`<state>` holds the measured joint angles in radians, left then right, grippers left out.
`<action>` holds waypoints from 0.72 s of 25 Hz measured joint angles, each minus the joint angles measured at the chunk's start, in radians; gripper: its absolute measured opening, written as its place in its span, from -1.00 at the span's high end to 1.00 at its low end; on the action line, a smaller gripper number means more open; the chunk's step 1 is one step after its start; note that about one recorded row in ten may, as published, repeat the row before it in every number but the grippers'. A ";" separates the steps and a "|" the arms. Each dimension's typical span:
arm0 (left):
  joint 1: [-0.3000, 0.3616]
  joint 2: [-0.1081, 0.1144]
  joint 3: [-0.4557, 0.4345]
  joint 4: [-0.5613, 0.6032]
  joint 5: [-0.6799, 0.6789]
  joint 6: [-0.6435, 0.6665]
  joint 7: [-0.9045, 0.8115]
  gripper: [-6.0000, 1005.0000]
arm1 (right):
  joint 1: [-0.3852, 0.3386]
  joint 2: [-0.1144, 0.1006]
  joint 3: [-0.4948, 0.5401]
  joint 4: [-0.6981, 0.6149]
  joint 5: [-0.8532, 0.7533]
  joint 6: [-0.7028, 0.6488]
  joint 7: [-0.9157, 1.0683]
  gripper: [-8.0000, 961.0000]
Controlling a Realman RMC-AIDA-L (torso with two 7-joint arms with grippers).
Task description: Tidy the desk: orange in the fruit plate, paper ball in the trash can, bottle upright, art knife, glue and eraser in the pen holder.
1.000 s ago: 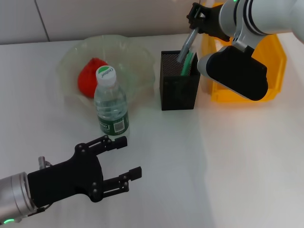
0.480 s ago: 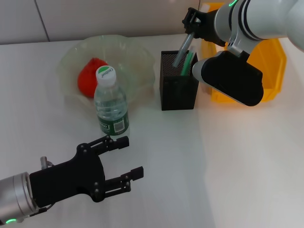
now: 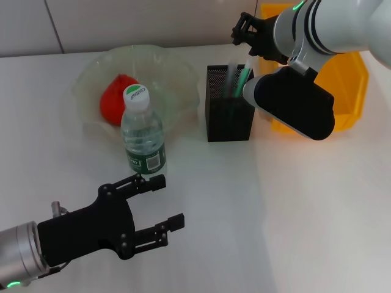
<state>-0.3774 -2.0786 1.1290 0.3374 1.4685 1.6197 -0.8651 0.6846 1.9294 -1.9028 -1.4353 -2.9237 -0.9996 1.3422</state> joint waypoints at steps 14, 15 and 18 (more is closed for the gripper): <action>-0.001 0.007 -0.006 0.009 -0.003 0.023 0.000 -0.53 | -0.186 0.070 0.393 -0.309 0.229 0.012 0.330 0.24; 0.000 0.009 -0.011 0.010 -0.003 0.023 0.000 -0.53 | -0.233 0.091 0.454 -0.331 0.321 0.002 0.319 0.23; 0.000 0.011 -0.021 0.012 -0.004 0.023 0.000 -0.53 | -0.408 0.143 0.576 -0.370 0.680 -0.053 0.242 0.20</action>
<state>-0.3770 -2.0679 1.1081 0.3492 1.4647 1.6431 -0.8652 0.2768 2.0728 -1.3269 -1.8049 -2.2439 -1.0521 1.5845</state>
